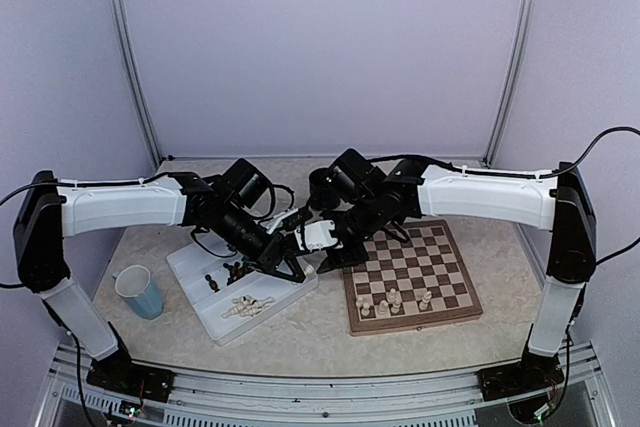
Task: Set up the chess pieces on the board
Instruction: Pass from the left arm to the right
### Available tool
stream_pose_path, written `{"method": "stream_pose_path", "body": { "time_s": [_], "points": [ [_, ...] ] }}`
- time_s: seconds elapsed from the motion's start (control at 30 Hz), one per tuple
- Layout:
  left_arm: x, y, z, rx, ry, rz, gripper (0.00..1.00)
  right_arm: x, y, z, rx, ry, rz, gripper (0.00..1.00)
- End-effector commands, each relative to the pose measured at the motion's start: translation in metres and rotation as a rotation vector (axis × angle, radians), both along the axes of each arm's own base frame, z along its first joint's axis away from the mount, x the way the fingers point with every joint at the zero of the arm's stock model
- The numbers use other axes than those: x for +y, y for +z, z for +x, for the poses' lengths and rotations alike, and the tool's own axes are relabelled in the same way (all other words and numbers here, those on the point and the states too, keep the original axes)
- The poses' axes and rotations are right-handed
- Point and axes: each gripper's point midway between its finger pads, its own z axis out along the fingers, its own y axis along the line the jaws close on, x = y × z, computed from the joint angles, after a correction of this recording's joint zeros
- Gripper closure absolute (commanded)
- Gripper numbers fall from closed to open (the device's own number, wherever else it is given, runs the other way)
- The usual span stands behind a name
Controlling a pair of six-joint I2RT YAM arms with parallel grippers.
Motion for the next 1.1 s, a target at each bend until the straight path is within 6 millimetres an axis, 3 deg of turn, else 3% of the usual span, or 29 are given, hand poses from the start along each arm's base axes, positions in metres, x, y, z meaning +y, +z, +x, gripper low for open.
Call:
{"method": "stream_pose_path", "body": {
  "time_s": [0.0,0.13,0.3,0.47,0.77,0.93,1.07],
  "points": [
    [-0.014,0.016,0.002,-0.004,-0.04,-0.085,0.88,0.007,-0.001,-0.032,0.081,0.106,-0.003,0.49],
    [-0.017,0.018,0.0,0.005,-0.052,-0.115,0.88,0.008,0.001,-0.047,0.12,0.14,0.002,0.49],
    [-0.021,0.022,0.001,0.029,-0.053,-0.172,0.89,0.011,-0.001,-0.047,0.114,0.132,0.007,0.56],
    [-0.016,0.022,0.005,0.049,-0.037,-0.198,0.89,0.007,0.004,-0.048,0.111,0.117,0.009,0.57],
    [-0.015,0.021,-0.007,0.099,-0.095,-0.253,0.89,-0.004,0.033,-0.058,0.214,0.131,0.077,0.55],
    [-0.016,0.022,-0.006,0.109,-0.094,-0.275,0.89,-0.002,0.027,-0.054,0.202,0.124,0.068,0.56],
    [-0.013,0.021,-0.001,0.118,-0.067,-0.271,0.89,0.001,0.019,-0.055,0.171,0.12,0.045,0.68]
  ]
}}
